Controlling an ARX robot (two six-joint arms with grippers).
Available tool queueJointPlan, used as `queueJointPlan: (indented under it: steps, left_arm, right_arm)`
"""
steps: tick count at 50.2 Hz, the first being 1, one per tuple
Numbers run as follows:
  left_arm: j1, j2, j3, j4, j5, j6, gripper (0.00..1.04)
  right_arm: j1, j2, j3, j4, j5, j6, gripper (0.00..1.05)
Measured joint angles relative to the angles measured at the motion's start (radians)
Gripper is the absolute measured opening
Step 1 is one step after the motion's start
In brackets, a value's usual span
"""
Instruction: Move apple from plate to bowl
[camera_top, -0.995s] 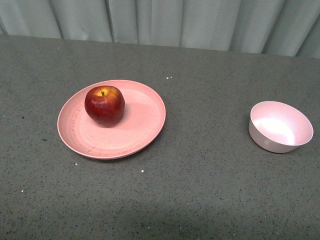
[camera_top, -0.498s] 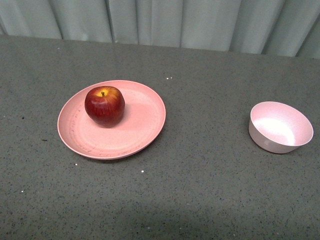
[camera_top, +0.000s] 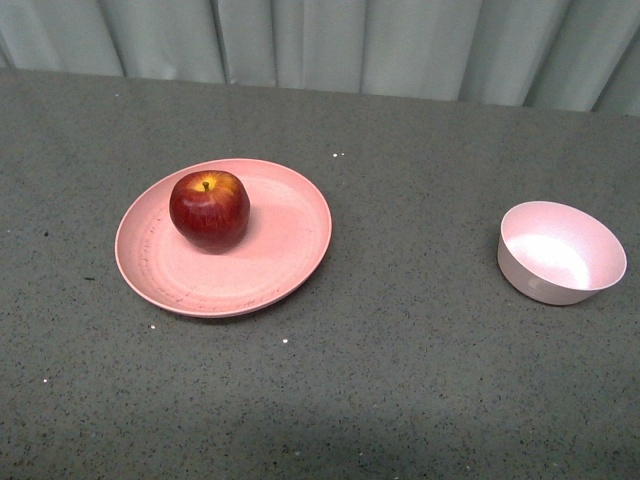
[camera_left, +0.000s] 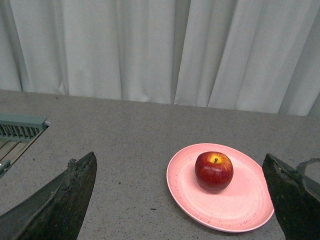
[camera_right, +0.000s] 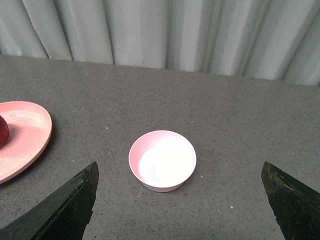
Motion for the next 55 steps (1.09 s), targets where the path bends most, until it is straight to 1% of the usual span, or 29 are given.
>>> queueJointPlan:
  steps: [5, 8, 13, 20, 25, 32, 45, 48, 52, 54, 55]
  left_arm:
    - [0.000, 0.000, 0.000, 0.000, 0.000, 0.000, 0.98]
    - [0.000, 0.000, 0.000, 0.000, 0.000, 0.000, 0.98]
    - [0.000, 0.000, 0.000, 0.000, 0.000, 0.000, 0.98]
    - [0.000, 0.000, 0.000, 0.000, 0.000, 0.000, 0.98]
    - [0.000, 0.000, 0.000, 0.000, 0.000, 0.000, 0.98]
    - [0.000, 0.000, 0.000, 0.000, 0.000, 0.000, 0.98]
    - [0.000, 0.000, 0.000, 0.000, 0.000, 0.000, 0.98]
    - [0.000, 0.000, 0.000, 0.000, 0.000, 0.000, 0.98]
    - [0.000, 0.000, 0.000, 0.000, 0.000, 0.000, 0.98]
    - [0.000, 0.000, 0.000, 0.000, 0.000, 0.000, 0.98]
    - [0.000, 0.000, 0.000, 0.000, 0.000, 0.000, 0.98]
  right_arm:
    - [0.023, 0.346, 0.103, 0.125, -0.031, -0.061, 0.95]
    - [0.036, 0.503, 0.156, 0.153, -0.023, -0.106, 0.95]
    - [0.054, 0.745, 0.258, 0.166, -0.018, -0.166, 0.95]
    - [0.089, 0.998, 0.404, 0.106, -0.013, -0.214, 0.95]
    - [0.110, 1.091, 0.471, 0.084, 0.008, -0.232, 0.95]
    - [0.134, 1.223, 0.583, 0.028, 0.012, -0.237, 0.95]
    - [0.141, 1.345, 0.723, -0.064, -0.002, -0.195, 0.95]
    - [0.140, 1.362, 0.748, -0.080, -0.004, -0.187, 0.91]
    - [0.140, 1.379, 0.780, -0.114, -0.016, -0.172, 0.80]
    - [0.140, 1.386, 0.795, -0.128, -0.013, -0.168, 0.73]
    - [0.140, 1.390, 0.803, -0.140, -0.013, -0.166, 0.68]
